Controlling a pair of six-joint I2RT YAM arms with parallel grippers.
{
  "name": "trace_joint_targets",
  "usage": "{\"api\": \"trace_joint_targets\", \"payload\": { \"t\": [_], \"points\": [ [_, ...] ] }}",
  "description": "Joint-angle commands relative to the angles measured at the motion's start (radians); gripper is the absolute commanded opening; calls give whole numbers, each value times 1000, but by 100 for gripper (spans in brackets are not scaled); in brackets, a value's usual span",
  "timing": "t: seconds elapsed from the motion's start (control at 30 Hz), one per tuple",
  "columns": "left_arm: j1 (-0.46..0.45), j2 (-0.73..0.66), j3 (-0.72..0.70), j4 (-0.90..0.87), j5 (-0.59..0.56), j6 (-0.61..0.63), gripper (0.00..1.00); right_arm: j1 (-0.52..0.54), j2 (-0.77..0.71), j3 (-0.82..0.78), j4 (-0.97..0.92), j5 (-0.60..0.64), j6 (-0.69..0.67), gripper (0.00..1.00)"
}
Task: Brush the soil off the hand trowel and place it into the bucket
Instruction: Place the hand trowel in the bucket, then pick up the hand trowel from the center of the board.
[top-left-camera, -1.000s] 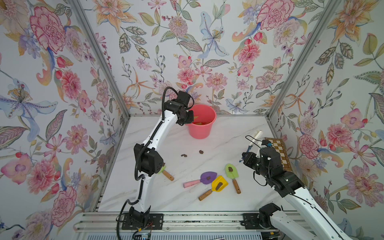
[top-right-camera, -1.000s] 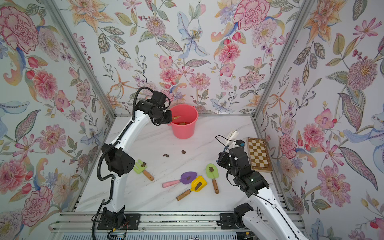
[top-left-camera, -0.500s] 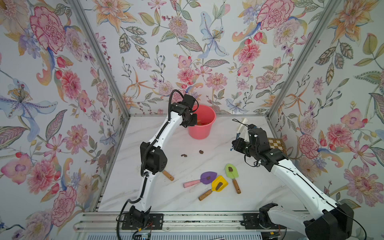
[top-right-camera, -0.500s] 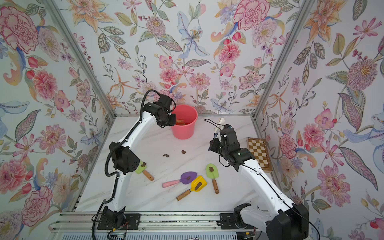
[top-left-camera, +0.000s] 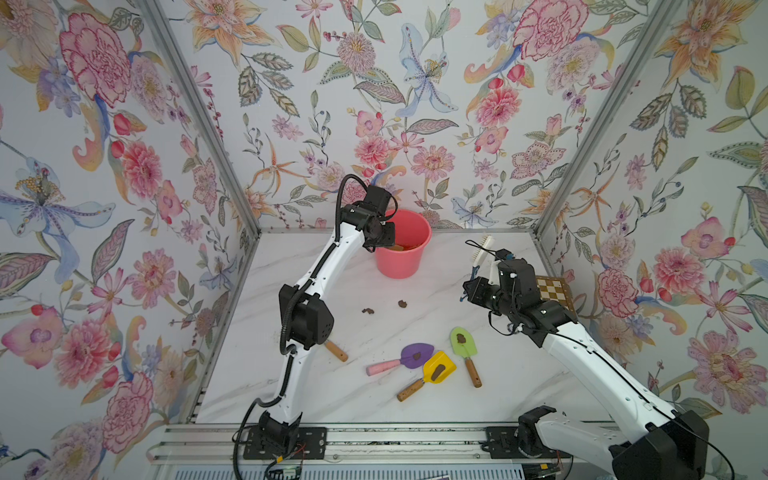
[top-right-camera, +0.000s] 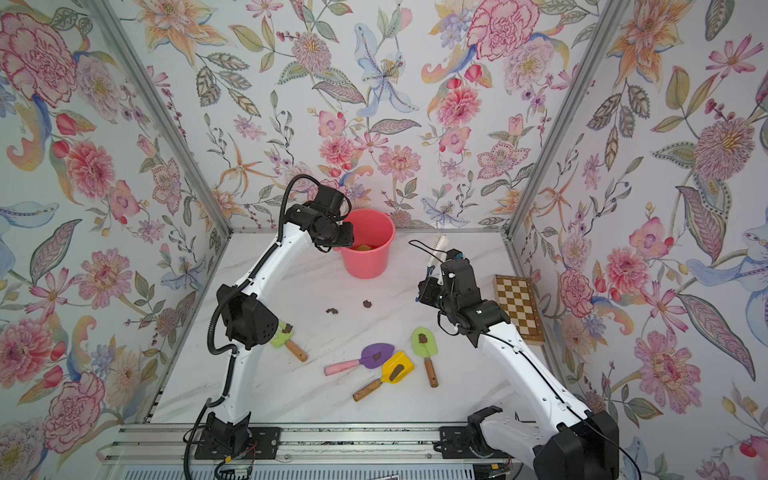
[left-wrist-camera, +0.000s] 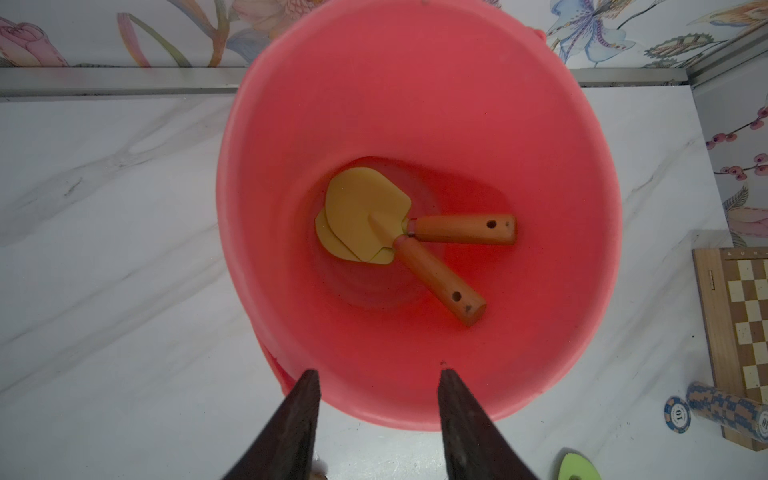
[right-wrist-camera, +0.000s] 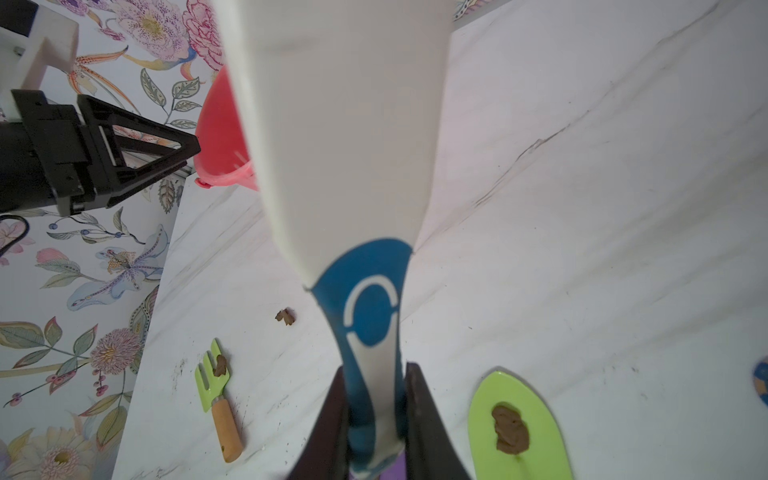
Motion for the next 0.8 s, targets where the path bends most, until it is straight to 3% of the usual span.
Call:
{"api": "trace_joint_targets", "payload": {
  "t": [0.0,0.17,0.33,0.5,0.67,0.77],
  "points": [
    [-32,-133,21,32,-64,33,51,-8,-33,-18,27,0,-3,2],
    [-148,-302,-122,106,-147,177,53,-12,-33,-10,7,-10,-4,2],
    [-294,-563,-591,224,-195,303,57,-22,-27,-8,-29,-32,-4,2],
    [-386,-795,-1037,291,-177,167,59,-33,-23,-18,-57,-57,3,2],
    [-551,-888,-1378,362,-284,8,61,-38,-23,-35,-61,-57,21,3],
    [-625,-872,-1499,394,-335,-39,61,-38,-17,-37,-65,-49,37,6]
  ]
}}
